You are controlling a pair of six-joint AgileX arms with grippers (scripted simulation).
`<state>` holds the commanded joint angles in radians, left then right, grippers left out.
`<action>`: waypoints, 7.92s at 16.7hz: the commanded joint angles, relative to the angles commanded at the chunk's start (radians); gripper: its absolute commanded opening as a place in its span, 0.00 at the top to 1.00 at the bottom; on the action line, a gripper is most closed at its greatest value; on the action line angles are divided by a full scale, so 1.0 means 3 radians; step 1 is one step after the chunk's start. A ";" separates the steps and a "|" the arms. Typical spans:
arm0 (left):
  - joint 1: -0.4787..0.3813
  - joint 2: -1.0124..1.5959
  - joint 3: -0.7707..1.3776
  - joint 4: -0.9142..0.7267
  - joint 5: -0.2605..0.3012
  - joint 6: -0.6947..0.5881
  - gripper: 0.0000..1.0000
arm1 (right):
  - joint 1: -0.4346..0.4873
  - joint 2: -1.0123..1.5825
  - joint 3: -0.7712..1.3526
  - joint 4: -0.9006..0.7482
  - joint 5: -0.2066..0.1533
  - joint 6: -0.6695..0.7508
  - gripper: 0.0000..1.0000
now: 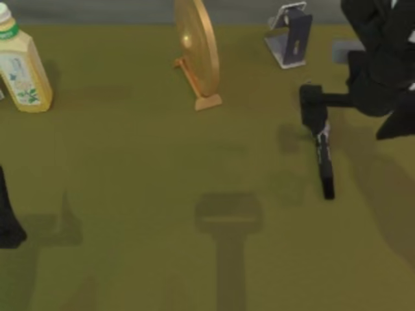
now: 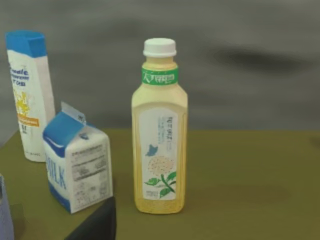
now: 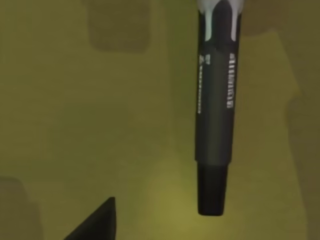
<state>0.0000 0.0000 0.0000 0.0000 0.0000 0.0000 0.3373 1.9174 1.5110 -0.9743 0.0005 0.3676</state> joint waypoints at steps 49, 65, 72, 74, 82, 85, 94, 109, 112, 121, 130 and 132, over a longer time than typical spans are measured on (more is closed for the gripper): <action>0.0000 0.0000 0.0000 0.0000 0.0000 0.0000 0.00 | 0.0071 0.0785 -0.0163 0.0824 0.0130 -0.0018 1.00; 0.0000 0.0000 0.0000 0.0000 0.0000 0.0000 0.00 | 0.0046 -0.0042 -0.1303 0.4780 -0.1054 -0.0884 1.00; 0.0000 0.0000 0.0000 0.0000 0.0000 0.0000 0.00 | 0.0030 -0.0422 -0.1631 0.5822 -0.1395 -0.1164 1.00; 0.0000 0.0000 0.0000 0.0000 0.0000 0.0000 0.00 | 0.0030 -0.0428 -0.1635 0.5833 -0.1399 -0.1168 1.00; 0.0000 0.0000 0.0000 0.0000 0.0000 0.0000 0.00 | 0.0359 -0.0733 -0.1862 0.5796 -0.1087 -0.1149 1.00; 0.0000 0.0000 0.0000 0.0000 0.0000 0.0000 0.00 | 0.0711 -0.1076 -0.2129 0.5759 -0.0758 -0.1132 1.00; 0.0000 0.0000 0.0000 0.0000 0.0000 0.0000 0.00 | 0.0945 -0.1308 -0.2300 0.5742 -0.0540 -0.1120 1.00; -0.0647 0.1783 0.1217 0.0477 0.0800 0.0075 0.00 | 0.0950 -0.1314 -0.2306 0.5741 -0.0535 -0.1123 1.00; -0.0908 0.2549 0.1693 0.0656 0.1123 0.0104 0.00 | 0.0950 -0.1314 -0.2306 0.5741 -0.0535 -0.1123 1.00; -0.1381 0.3808 0.2598 0.1026 0.1707 0.0168 0.00 | 0.0950 -0.1314 -0.2306 0.5741 -0.0535 -0.1123 1.00; -0.1545 0.4201 0.2894 0.1155 0.1554 0.0160 0.00 | 0.0950 -0.1314 -0.2306 0.5741 -0.0535 -0.1123 1.00; -0.1670 0.4565 0.3123 0.1259 0.1430 0.0157 0.00 | 0.0950 -0.1314 -0.2306 0.5741 -0.0535 -0.1123 1.00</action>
<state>-0.5010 1.3696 0.9369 0.3776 0.4291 0.0470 0.6224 1.5232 0.8193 0.7481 -0.1599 0.0308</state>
